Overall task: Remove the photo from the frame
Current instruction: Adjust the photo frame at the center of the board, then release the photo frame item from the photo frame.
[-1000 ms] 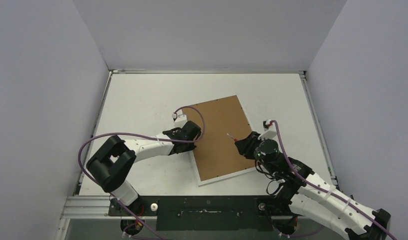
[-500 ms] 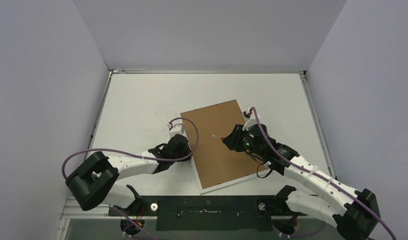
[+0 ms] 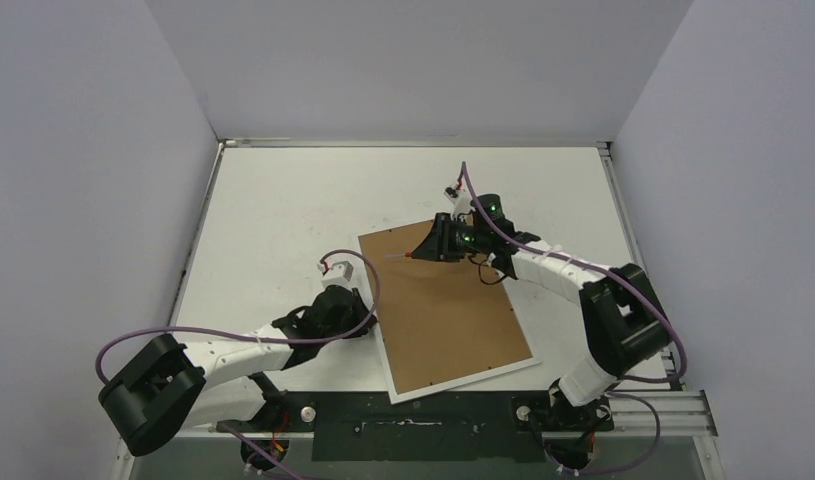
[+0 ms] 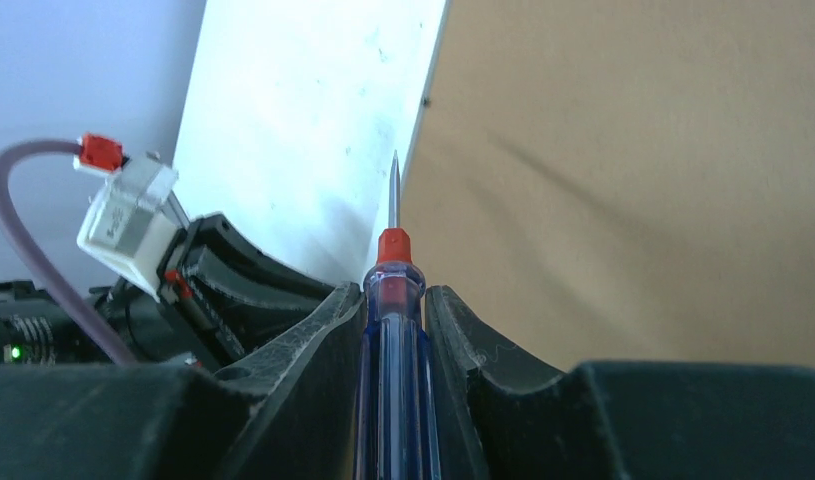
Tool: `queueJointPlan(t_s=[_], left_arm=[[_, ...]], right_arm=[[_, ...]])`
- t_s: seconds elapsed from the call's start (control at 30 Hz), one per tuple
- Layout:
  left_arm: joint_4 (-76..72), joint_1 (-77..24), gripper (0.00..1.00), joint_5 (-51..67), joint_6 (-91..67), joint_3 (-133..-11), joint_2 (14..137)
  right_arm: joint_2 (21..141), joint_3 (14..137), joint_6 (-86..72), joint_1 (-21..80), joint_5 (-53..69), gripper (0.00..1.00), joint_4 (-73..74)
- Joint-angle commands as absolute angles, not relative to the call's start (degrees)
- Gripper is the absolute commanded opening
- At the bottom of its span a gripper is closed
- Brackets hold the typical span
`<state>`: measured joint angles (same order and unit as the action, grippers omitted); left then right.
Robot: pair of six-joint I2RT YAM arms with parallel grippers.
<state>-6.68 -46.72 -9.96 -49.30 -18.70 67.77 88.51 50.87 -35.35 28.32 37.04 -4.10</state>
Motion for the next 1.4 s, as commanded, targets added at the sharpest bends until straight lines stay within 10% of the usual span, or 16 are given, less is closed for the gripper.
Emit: queueJointPlan(t_s=[0.0, 1.37], left_arm=[[0.79, -46.11, 0.00, -10.46, -50.75, -13.82, 66.38], [-2.11, -44.37, 0.00, -11.63, -52.47, -13.01, 65.87]], right_arm=[[95.35, 58.74, -33.79, 27.44, 43.95, 0.00, -10.93], [119.21, 75.28, -35.69, 29.98, 50.78, 0.00, -7.50]])
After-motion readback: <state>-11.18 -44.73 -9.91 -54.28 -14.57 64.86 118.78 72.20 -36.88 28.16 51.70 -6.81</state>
